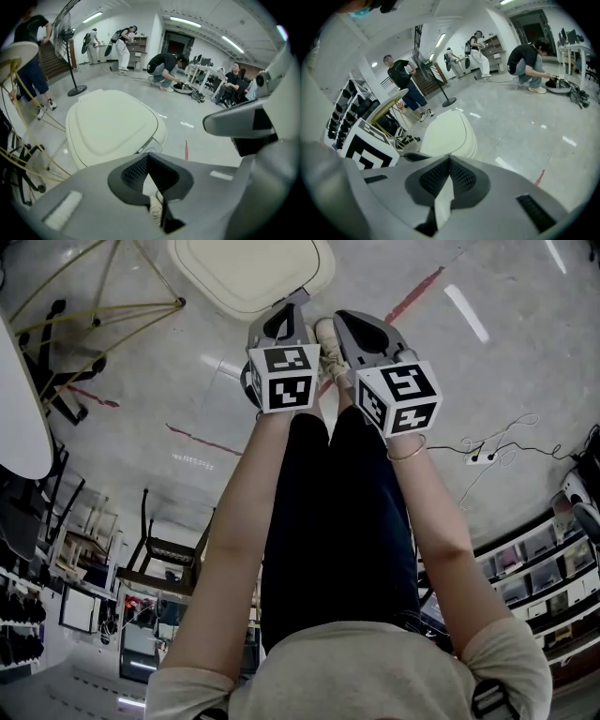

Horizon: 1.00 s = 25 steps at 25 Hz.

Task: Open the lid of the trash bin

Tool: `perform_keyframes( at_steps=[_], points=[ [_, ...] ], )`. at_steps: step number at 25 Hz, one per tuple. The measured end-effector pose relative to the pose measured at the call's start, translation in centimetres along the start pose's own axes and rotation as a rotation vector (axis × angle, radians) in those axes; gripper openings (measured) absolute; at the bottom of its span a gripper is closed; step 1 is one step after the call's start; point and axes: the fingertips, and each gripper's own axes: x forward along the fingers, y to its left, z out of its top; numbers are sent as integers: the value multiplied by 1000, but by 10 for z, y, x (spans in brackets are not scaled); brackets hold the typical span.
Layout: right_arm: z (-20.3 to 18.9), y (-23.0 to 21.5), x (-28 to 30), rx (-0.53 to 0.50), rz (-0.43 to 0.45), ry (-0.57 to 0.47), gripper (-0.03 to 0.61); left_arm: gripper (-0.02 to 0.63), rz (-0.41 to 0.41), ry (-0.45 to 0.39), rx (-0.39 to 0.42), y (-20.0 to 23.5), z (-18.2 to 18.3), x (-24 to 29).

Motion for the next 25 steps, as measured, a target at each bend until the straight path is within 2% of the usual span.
perform_keyframes(
  at_steps=[3, 7, 10, 17, 25],
  points=[
    [4, 0, -1, -34, -6, 5, 8, 9, 45, 3, 62, 0, -1, -1],
    [10, -3, -4, -46, -14, -1, 8, 9, 46, 7, 63, 1, 1, -1],
    [11, -1, -6, -53, -12, 7, 8, 9, 26, 12, 17, 2, 1, -2],
    [21, 6, -15, -116, 1, 29, 8, 9, -4, 24, -157, 4, 3, -10],
    [50, 21, -43, -156, 1, 20, 8, 9, -42, -38, -186, 1, 30, -59]
  ],
)
